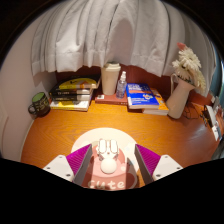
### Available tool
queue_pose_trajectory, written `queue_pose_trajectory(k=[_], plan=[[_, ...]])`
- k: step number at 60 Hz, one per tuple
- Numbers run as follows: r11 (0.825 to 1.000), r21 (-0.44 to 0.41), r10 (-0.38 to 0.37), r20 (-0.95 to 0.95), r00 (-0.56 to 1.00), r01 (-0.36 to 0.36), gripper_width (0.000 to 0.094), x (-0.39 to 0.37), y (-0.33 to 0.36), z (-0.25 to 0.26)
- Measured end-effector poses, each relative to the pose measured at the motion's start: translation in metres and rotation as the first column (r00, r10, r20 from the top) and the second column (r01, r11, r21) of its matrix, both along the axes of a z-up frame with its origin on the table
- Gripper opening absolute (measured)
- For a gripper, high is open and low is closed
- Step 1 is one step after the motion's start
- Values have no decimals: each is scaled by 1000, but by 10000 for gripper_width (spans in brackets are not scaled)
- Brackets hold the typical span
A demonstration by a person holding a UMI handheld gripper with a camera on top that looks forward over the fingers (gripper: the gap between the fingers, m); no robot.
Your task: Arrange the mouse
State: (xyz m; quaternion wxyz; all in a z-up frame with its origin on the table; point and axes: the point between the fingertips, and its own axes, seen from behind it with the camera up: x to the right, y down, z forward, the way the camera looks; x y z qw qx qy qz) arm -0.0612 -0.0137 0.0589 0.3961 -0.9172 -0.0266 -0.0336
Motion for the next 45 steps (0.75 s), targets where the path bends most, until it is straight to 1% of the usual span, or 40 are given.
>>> queue_pose_trajectory(k=[6,12,17,21,30,45], plan=[[999,34,1,-16,1000,-1,859,-8,-26,48],[996,94,-5,-21,1000,7,857,-12,-53,95],[990,139,-12,-22,1000,15,856,-15,-77,122],[988,155,-17,-19,1000,20,852,-17,-95,137],[986,163,-16,-4,1000,17,852,-25,-128,149],[989,146,9,-11,1000,-8,850,-39,-167,142]])
